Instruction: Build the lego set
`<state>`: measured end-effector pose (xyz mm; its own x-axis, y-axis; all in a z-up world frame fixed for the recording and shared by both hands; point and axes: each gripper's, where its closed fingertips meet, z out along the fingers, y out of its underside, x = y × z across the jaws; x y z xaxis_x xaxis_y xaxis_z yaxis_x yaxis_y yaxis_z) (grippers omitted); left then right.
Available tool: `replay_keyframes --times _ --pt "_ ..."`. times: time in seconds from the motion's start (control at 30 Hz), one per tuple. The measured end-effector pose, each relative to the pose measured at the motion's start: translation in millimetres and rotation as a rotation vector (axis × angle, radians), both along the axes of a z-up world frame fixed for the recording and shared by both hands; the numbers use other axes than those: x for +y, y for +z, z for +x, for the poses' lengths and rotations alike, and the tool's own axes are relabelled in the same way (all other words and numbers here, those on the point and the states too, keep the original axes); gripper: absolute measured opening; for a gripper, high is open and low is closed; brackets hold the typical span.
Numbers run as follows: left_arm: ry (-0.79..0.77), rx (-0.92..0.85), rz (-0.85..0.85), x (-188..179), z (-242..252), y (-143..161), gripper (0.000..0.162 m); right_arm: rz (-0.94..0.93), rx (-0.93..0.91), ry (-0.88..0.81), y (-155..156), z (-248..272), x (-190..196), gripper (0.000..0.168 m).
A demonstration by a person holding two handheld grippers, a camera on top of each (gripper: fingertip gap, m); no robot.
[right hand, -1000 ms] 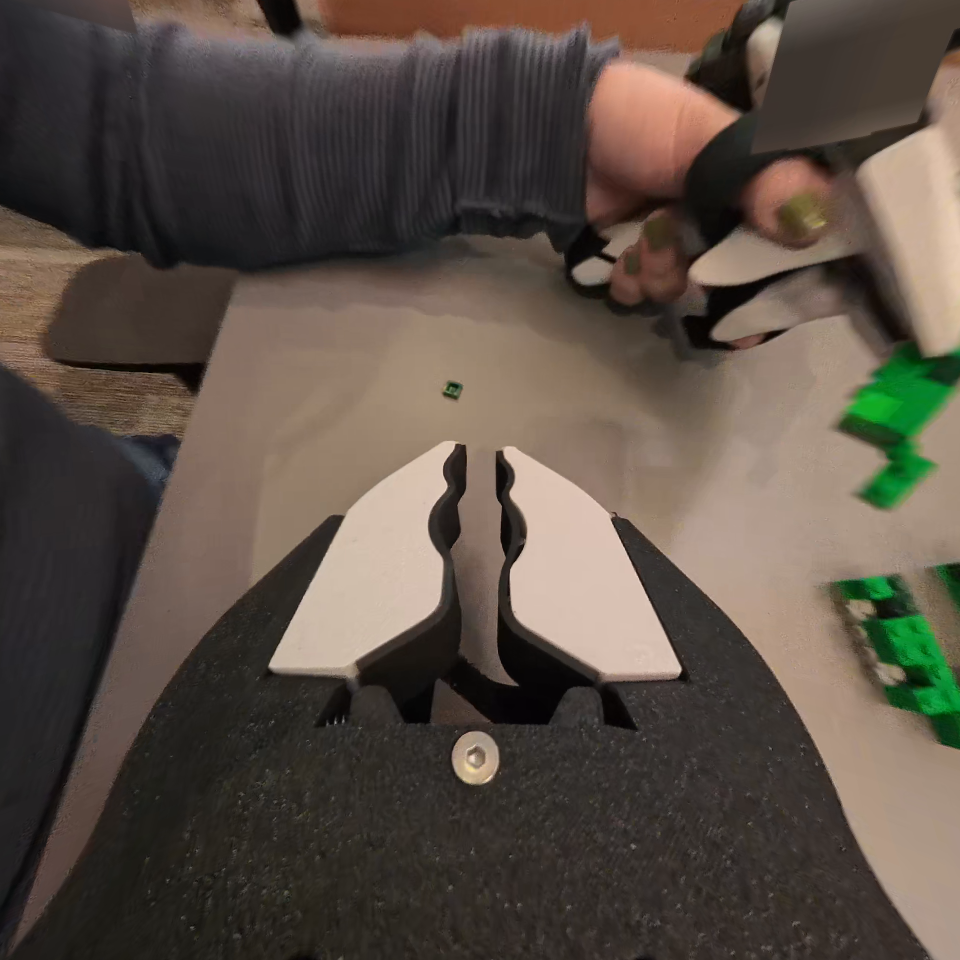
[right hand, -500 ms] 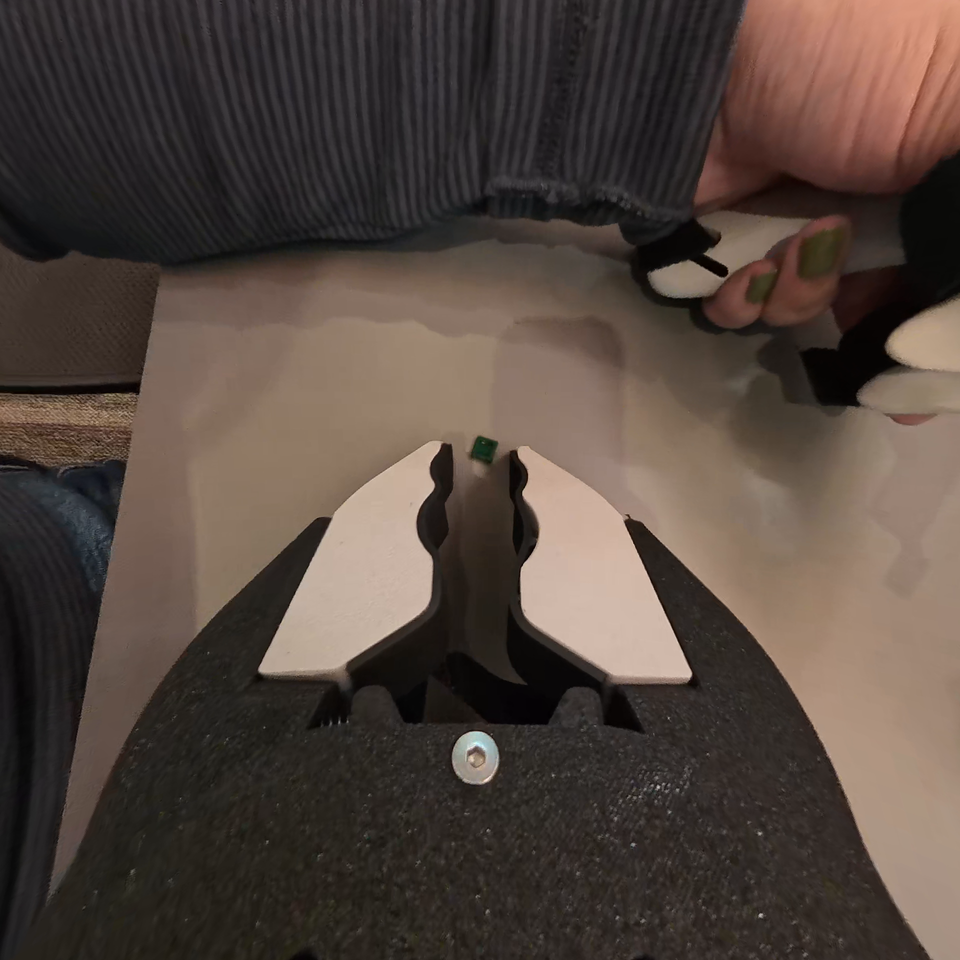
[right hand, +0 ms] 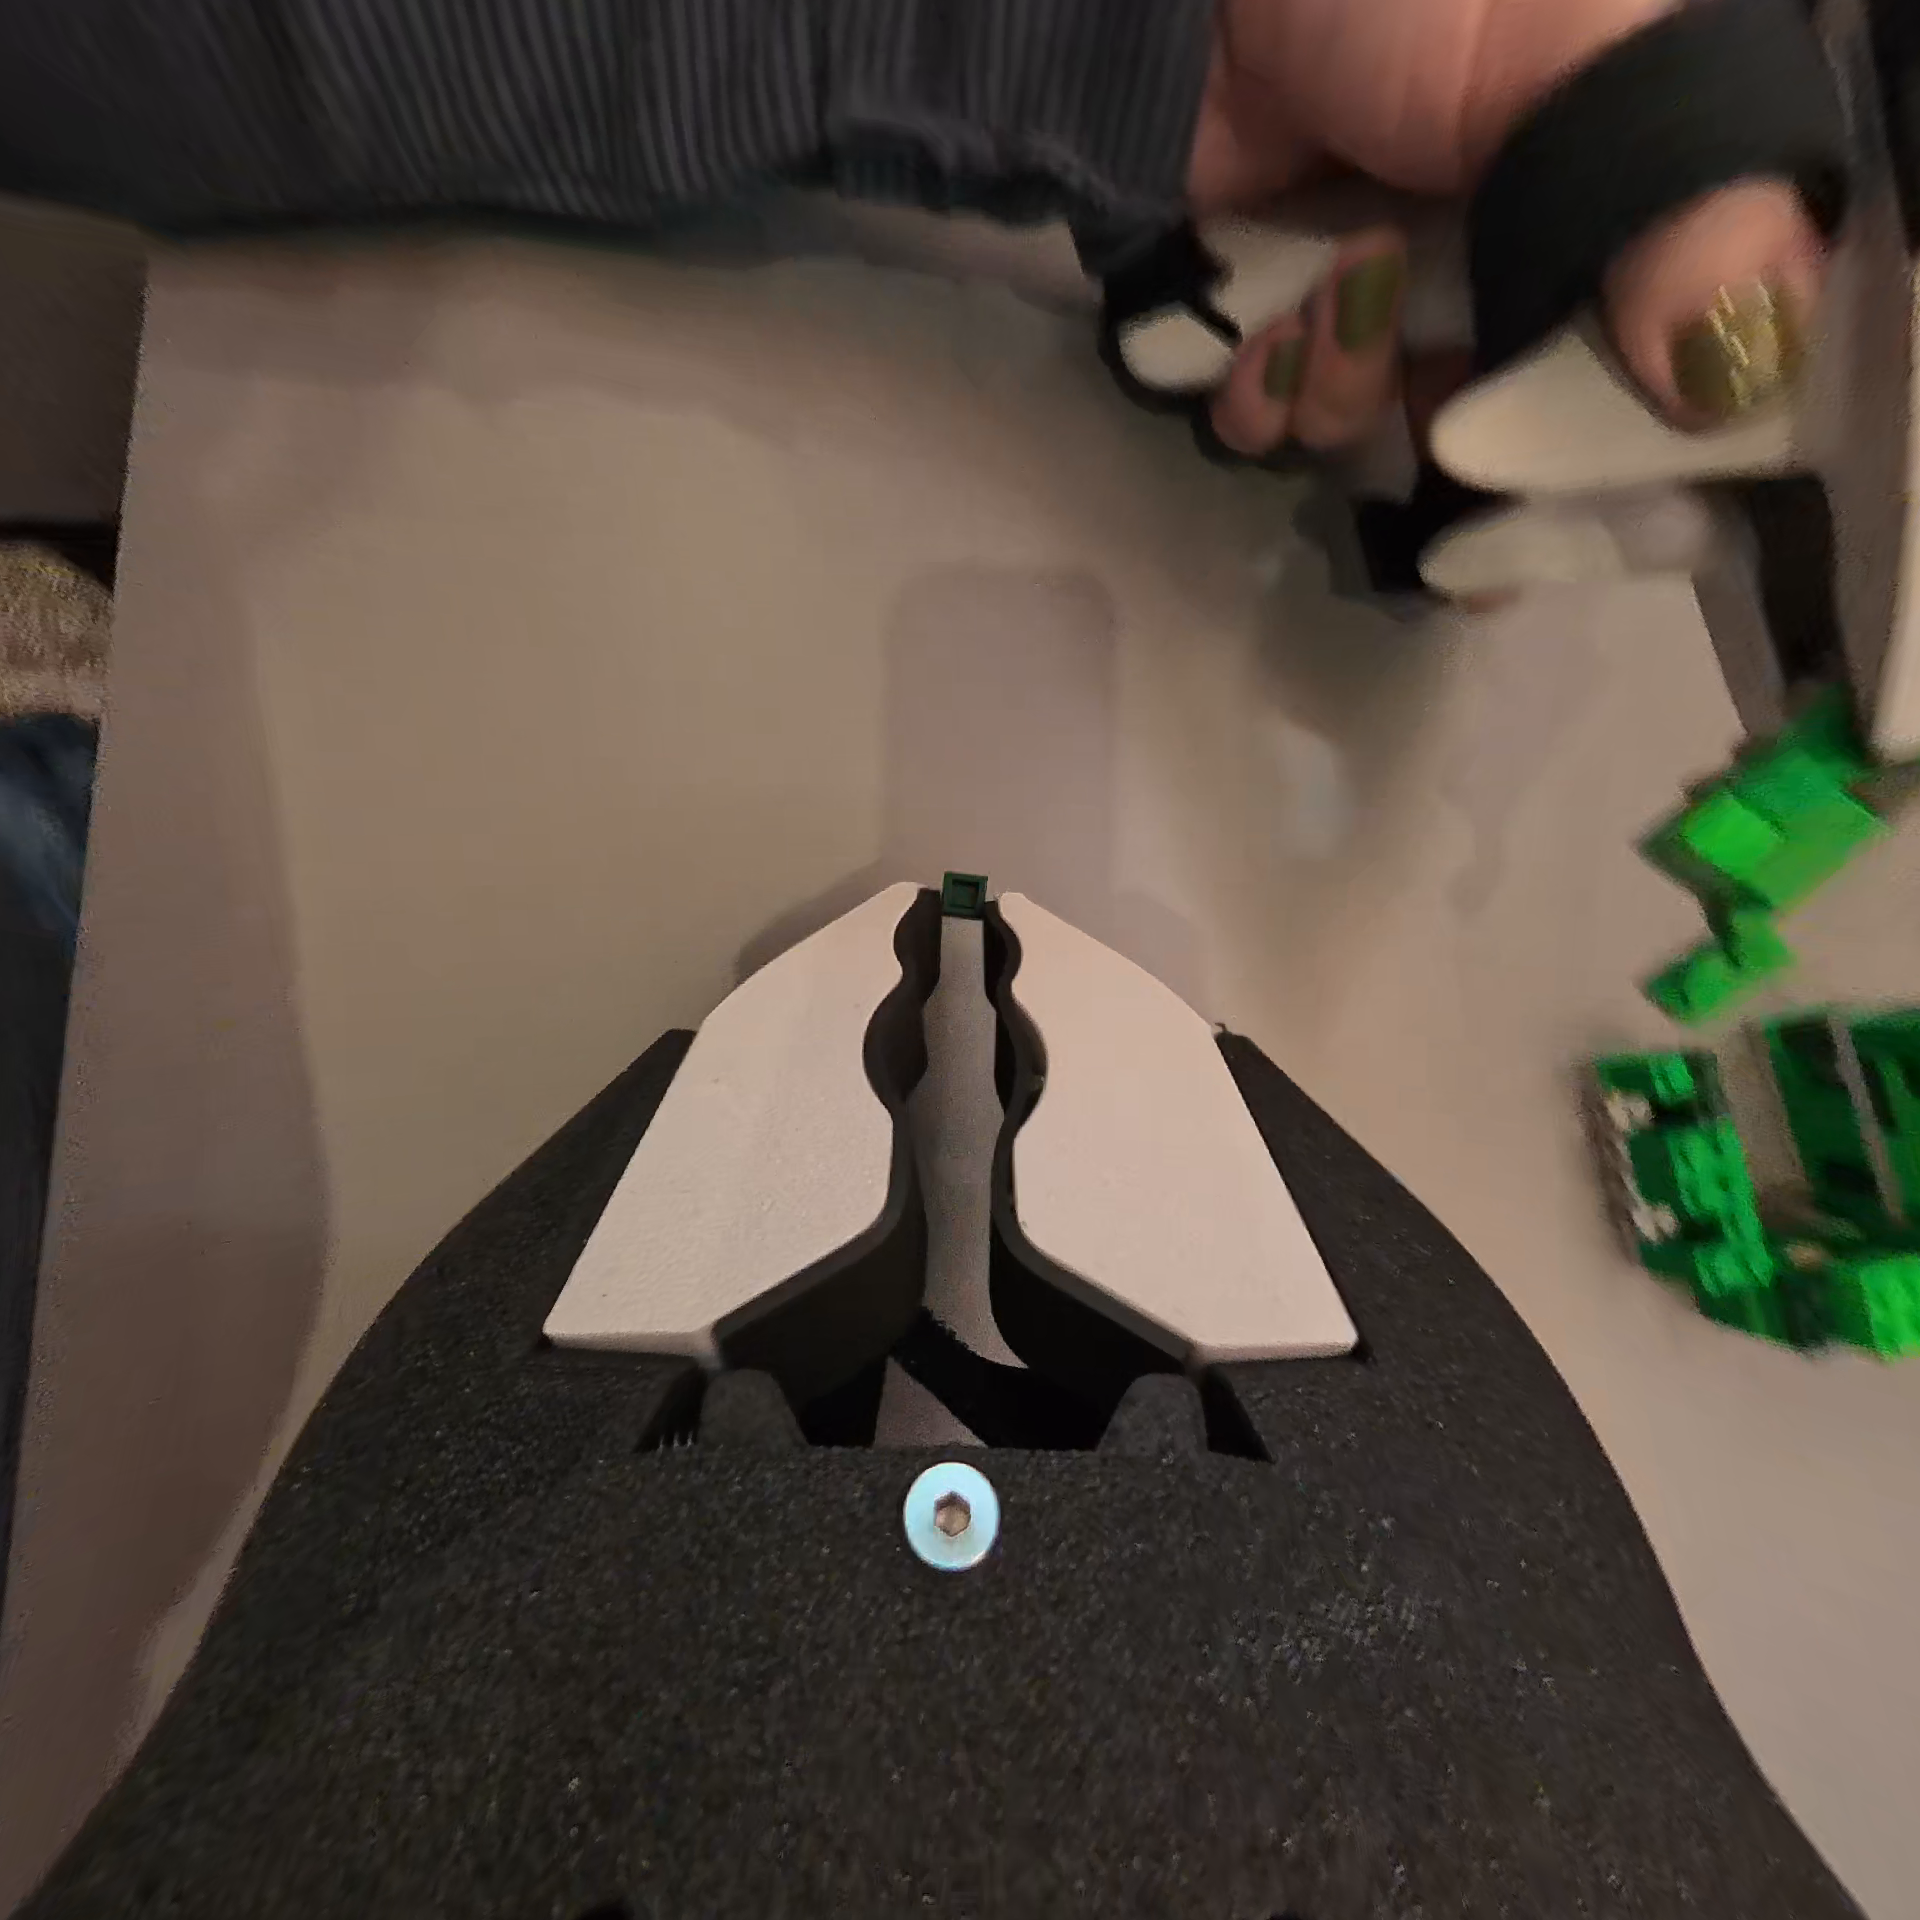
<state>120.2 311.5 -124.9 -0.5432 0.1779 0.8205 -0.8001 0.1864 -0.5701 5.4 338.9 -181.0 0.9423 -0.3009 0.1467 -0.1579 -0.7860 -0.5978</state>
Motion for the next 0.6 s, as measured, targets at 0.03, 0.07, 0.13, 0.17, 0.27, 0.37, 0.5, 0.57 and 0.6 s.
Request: replay_keyframes --times 0.03,0.07,0.13,0.17,0.27,0.37,0.5,0.57,0.6 --pt "-0.001 -0.002 0.004 -0.3 -0.2 -0.6 0.018 -0.04 0.017 -0.007 2.6 1.1 -18.2 0.007" --pt "-0.003 -0.005 0.009 -0.6 -0.7 -1.1 0.018 -0.094 0.041 -0.011 4.0 1.8 -38.6 0.007" --pt "-0.007 -0.011 0.018 -1.4 -1.8 -2.3 0.018 -0.229 0.121 0.014 3.3 -2.8 -81.8 0.007" --pt "-0.009 -0.012 0.021 -1.7 -2.2 -2.8 0.018 -0.312 0.175 0.016 1.3 -5.9 -104.5 0.007" --pt "-0.01 -0.012 0.022 -2.0 -2.3 -3.0 0.018 -0.544 0.389 0.007 -5.0 -21.8 -163.6 0.007" --pt "-0.011 -0.01 0.021 -1.8 -2.3 -2.7 0.018 -0.748 0.59 -0.055 -7.3 -34.5 -207.5 0.007" --pt "-0.014 -0.008 0.018 -1.7 -2.7 -2.5 0.018 -0.921 0.737 -0.108 -11.1 -41.8 -232.5 0.007" --pt "-0.016 -0.006 0.018 -1.7 -2.9 -2.5 0.018 -0.962 0.782 -0.124 -13.3 -42.8 -232.4 0.007" --pt "-0.017 -0.006 0.018 -1.7 -3.1 -2.5 0.018 -0.97 0.785 -0.132 -13.6 -41.0 -230.5 0.007"
